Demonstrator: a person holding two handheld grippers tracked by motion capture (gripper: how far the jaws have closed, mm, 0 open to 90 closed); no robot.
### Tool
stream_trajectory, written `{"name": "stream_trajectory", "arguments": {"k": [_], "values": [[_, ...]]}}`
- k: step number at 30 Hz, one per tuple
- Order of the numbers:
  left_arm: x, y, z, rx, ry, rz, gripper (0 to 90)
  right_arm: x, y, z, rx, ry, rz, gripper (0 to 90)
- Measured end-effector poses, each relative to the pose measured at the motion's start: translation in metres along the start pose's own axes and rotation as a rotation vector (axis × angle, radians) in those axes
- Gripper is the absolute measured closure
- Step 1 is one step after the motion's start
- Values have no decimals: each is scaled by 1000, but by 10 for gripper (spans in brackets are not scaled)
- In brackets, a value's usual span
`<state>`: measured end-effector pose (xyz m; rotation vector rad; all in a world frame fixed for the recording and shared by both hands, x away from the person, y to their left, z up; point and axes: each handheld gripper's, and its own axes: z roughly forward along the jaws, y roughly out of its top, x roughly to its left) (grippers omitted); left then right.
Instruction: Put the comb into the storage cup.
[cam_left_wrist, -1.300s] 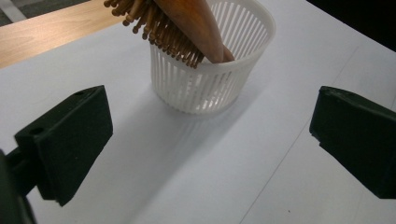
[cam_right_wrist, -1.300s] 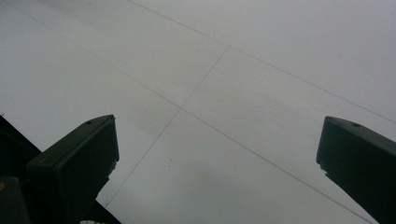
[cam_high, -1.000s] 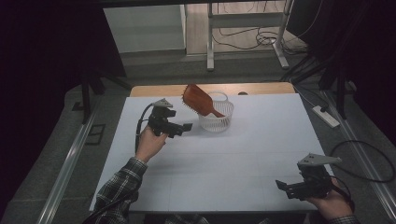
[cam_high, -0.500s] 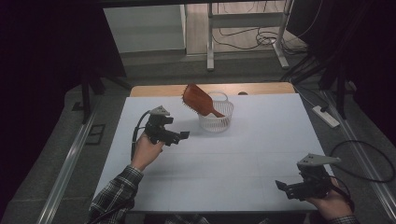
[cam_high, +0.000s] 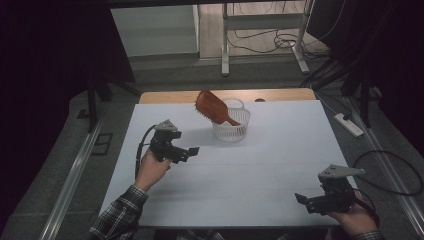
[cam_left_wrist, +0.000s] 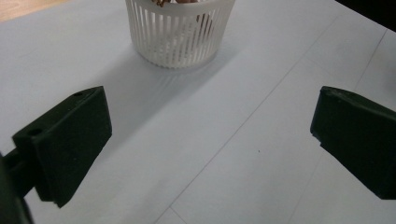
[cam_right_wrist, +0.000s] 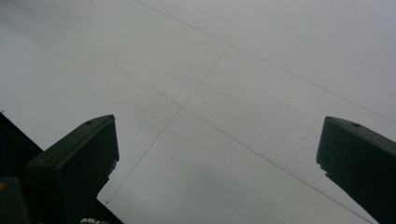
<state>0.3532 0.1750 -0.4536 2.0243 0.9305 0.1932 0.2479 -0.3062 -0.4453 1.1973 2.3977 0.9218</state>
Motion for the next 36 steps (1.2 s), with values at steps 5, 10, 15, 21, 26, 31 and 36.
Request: {"name": "stream_trajectory", "arguments": {"k": [5,10,15,21,26,31,36], "values": [[-4,-5,-6,2,0,-1,0,0,0,0,0,-1,-1,0],[-7,-10,-12,2,1,-1,0,0,0,0,-1,-2,-1,0],[-9,-15,-18,-4,9,-9,0,0,0,0,-1,-3,-1,0],[-12,-21,-25,-9,22,-10,0,0,0,0,-1,-8,2,0],[-15,-26,-30,-8,35,-5,0,0,0,-1,-4,-7,3,0],[-18,-31,-34,-2,49,3,0,0,0,0,-2,-7,4,0],[-20,-36,-38,-4,60,0,0,0,0,0,-1,-7,3,0]]}}
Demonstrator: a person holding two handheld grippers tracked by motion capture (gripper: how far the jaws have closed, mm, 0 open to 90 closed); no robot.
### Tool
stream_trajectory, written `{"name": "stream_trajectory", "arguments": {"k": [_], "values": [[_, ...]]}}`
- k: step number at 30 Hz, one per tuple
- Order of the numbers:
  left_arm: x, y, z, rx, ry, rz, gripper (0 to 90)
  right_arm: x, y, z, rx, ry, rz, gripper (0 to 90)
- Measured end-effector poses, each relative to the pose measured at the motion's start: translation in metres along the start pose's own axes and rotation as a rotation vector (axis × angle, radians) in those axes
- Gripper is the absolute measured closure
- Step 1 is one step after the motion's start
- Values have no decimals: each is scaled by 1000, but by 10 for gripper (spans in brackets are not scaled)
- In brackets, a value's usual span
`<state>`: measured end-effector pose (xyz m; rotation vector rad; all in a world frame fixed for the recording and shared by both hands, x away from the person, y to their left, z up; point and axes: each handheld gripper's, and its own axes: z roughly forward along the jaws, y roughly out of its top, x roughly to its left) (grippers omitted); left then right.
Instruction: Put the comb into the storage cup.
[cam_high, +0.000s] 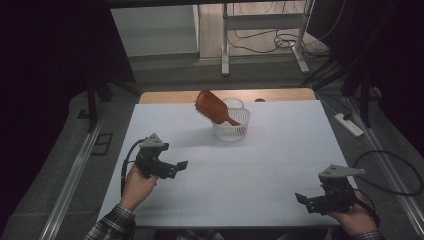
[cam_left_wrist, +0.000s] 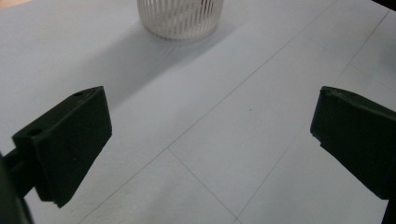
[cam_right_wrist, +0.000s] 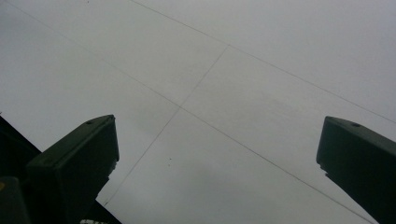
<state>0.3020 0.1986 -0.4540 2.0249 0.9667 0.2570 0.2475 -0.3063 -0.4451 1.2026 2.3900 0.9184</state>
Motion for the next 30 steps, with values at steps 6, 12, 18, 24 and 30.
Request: {"name": "stream_trajectory", "arguments": {"k": [6,12,18,24,30], "values": [[-2,-5,-5,-1,2,-8,0,0,0,0,0,-1,0,0],[-3,-10,-10,-4,5,-15,0,0,0,0,0,-2,0,0],[-4,-15,-16,-9,18,-22,0,0,0,0,0,-1,0,0],[-6,-20,-21,-9,27,-25,0,0,0,0,0,-1,1,0],[-7,-26,-28,-11,44,-29,0,0,0,0,1,-2,1,0]]}}
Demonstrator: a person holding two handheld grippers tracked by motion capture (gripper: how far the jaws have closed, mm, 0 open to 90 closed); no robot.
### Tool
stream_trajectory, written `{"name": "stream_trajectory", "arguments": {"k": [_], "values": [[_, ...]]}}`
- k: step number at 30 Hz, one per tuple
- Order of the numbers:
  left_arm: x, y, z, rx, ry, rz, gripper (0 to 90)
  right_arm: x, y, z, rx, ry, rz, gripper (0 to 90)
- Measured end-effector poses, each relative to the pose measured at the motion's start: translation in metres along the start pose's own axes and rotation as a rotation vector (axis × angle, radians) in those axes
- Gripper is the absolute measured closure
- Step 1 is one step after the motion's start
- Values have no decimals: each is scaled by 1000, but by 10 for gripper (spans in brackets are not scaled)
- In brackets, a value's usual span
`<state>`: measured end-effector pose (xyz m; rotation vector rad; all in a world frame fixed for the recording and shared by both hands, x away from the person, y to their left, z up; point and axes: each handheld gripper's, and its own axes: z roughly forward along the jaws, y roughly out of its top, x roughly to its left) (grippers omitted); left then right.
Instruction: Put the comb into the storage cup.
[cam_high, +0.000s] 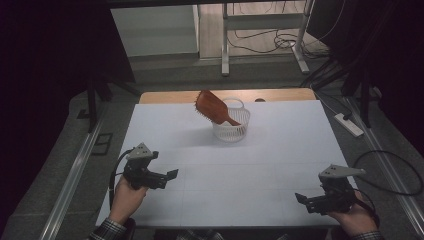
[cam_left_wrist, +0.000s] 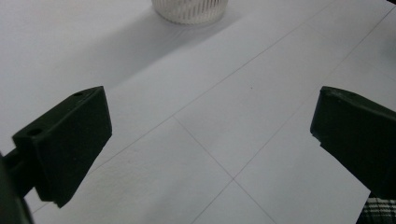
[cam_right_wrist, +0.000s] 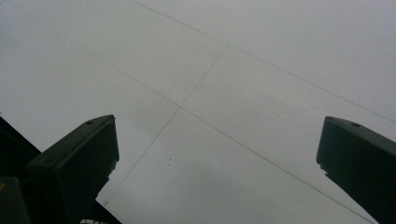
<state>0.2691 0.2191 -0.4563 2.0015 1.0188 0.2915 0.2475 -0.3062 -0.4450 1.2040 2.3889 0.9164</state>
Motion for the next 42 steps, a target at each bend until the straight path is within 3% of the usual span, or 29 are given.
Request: {"name": "stream_trajectory", "arguments": {"k": [42], "values": [[-7,-37,-35,12,88,-21,0,0,0,0,-1,-4,-1,0]]}}
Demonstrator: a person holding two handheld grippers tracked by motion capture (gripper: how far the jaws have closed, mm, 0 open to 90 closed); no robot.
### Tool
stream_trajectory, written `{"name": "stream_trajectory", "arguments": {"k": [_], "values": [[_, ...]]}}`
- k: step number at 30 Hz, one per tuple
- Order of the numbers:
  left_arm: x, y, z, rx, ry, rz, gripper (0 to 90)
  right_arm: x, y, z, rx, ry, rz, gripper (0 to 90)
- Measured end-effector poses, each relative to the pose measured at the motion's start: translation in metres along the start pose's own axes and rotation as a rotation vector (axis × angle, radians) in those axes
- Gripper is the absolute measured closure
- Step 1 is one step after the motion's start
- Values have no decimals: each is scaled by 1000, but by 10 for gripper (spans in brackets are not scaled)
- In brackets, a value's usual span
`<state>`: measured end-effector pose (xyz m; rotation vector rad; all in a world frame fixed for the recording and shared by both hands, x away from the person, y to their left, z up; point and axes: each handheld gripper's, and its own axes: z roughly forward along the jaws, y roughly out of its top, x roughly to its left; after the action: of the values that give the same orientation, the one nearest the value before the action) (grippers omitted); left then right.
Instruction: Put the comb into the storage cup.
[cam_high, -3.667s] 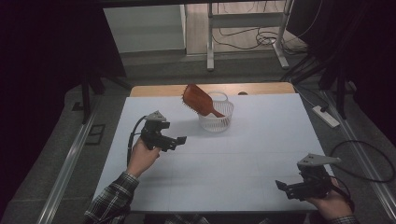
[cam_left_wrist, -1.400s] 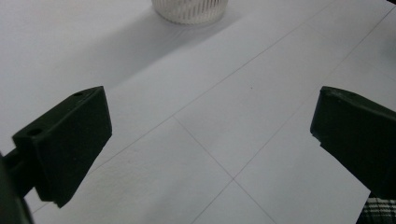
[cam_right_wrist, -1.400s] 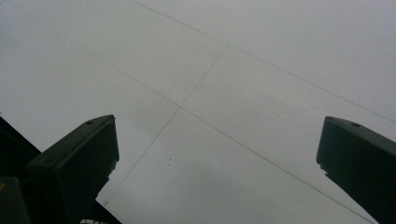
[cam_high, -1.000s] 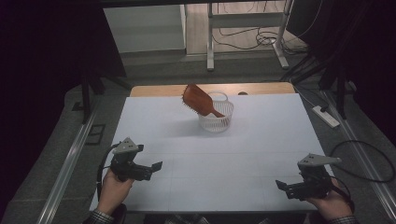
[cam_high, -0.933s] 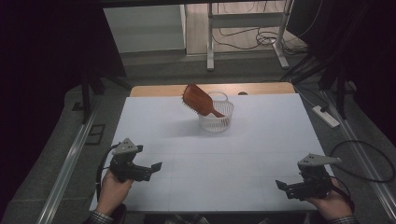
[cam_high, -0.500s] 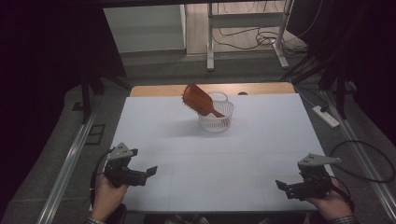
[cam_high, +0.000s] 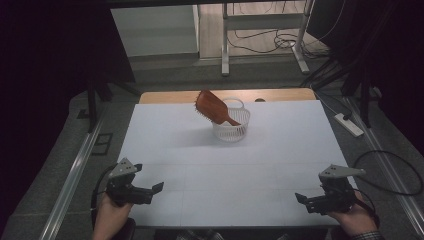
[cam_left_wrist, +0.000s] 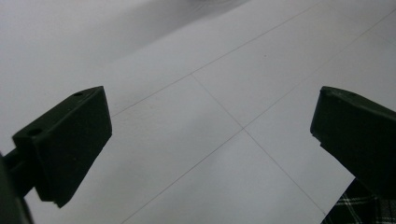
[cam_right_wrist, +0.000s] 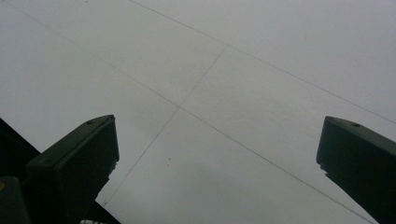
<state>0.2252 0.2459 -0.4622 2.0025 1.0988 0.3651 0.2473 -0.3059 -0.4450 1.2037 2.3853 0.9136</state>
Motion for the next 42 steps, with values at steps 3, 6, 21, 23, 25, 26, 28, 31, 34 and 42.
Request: {"name": "stream_trajectory", "arguments": {"k": [3,6,21,23,25,26,28,31,34,42], "values": [[0,-2,-2,-1,4,-6,0,0,0,0,0,0,0,0],[0,-4,-3,2,6,-7,0,0,0,0,0,-1,0,0],[1,-12,-8,20,23,-18,0,0,0,0,2,-2,-1,0],[1,-13,-9,27,25,-15,0,0,0,0,2,-3,0,0],[0,-14,-10,25,28,-16,0,0,0,0,1,-4,-1,0],[0,-14,-11,27,30,-15,0,0,0,0,2,-4,0,0],[-1,-15,-11,30,32,-10,0,0,0,0,1,-5,0,0],[-2,-15,-12,33,37,-6,0,0,0,0,2,-6,0,0],[-2,-16,-12,38,35,-2,0,0,0,0,2,-7,0,0],[-2,-17,-12,52,22,-8,0,0,1,0,3,-8,0,0]]}}
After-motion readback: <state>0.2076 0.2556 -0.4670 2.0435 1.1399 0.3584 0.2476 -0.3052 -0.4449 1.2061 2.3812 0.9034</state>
